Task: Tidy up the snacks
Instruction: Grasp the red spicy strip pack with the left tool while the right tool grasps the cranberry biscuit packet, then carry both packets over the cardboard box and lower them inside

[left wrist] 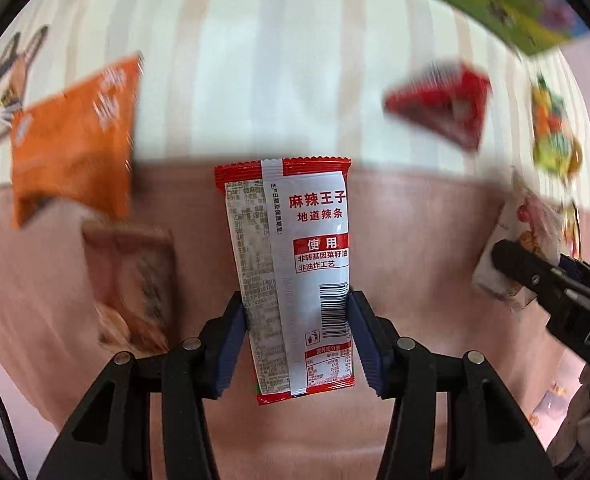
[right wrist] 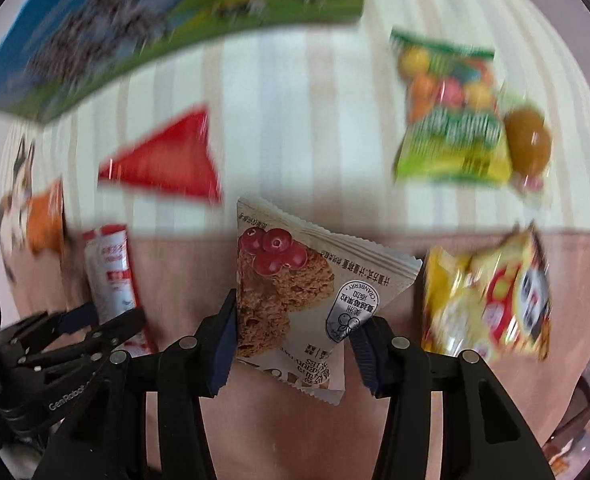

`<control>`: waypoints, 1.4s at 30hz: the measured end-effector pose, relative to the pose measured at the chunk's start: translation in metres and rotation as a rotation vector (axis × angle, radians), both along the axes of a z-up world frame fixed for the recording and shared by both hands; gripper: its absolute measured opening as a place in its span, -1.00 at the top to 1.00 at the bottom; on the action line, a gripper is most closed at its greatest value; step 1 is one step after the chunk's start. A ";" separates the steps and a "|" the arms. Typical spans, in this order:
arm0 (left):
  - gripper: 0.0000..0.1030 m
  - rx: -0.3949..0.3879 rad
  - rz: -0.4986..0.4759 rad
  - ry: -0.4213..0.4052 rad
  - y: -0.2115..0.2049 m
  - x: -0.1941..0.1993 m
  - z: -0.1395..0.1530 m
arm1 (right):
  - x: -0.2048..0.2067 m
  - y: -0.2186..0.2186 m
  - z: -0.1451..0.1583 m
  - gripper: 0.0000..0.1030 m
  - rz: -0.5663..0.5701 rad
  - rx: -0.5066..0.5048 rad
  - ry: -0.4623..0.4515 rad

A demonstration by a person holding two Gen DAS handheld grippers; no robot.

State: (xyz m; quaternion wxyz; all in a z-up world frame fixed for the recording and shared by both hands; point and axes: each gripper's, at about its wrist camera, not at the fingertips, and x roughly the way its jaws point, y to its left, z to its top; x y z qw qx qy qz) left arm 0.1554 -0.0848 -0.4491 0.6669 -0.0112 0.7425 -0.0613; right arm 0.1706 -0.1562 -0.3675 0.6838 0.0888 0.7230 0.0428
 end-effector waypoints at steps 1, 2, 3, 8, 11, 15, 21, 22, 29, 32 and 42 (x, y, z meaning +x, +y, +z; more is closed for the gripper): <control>0.04 0.000 -0.008 0.005 -0.003 -0.005 -0.003 | -0.006 0.002 -0.003 -0.03 0.012 0.004 0.017; 0.03 -0.002 -0.016 0.019 -0.006 -0.008 -0.007 | -0.013 0.005 -0.007 -0.03 0.021 0.003 0.032; -0.01 -0.009 -0.015 0.032 -0.008 -0.009 -0.012 | -0.016 0.007 -0.010 -0.03 0.026 -0.001 0.039; -0.08 -0.001 -0.012 0.074 -0.025 0.000 -0.033 | -0.021 0.011 -0.024 -0.33 -0.023 0.036 0.074; -0.08 0.004 -0.008 0.078 -0.030 0.012 -0.033 | -0.012 0.009 -0.027 -0.33 -0.058 0.035 0.082; -0.06 -0.002 0.006 0.063 -0.008 0.013 -0.029 | -0.013 0.000 -0.035 -0.31 -0.088 0.032 0.078; 0.00 0.000 0.011 0.043 -0.008 0.009 -0.030 | -0.010 -0.005 -0.034 -0.15 -0.094 0.004 0.066; 0.00 0.000 0.012 0.043 -0.010 0.009 -0.031 | -0.010 -0.005 -0.034 -0.14 -0.093 0.005 0.066; 0.04 0.003 0.011 0.036 -0.020 0.011 -0.030 | -0.015 -0.012 -0.032 -0.09 -0.080 -0.006 0.064; 0.08 -0.019 0.002 0.040 -0.022 0.013 -0.017 | -0.020 -0.012 -0.029 0.01 -0.088 0.016 0.054; 0.11 -0.157 -0.047 -0.115 -0.024 0.027 0.092 | -0.013 -0.017 0.059 0.03 -0.091 0.164 -0.094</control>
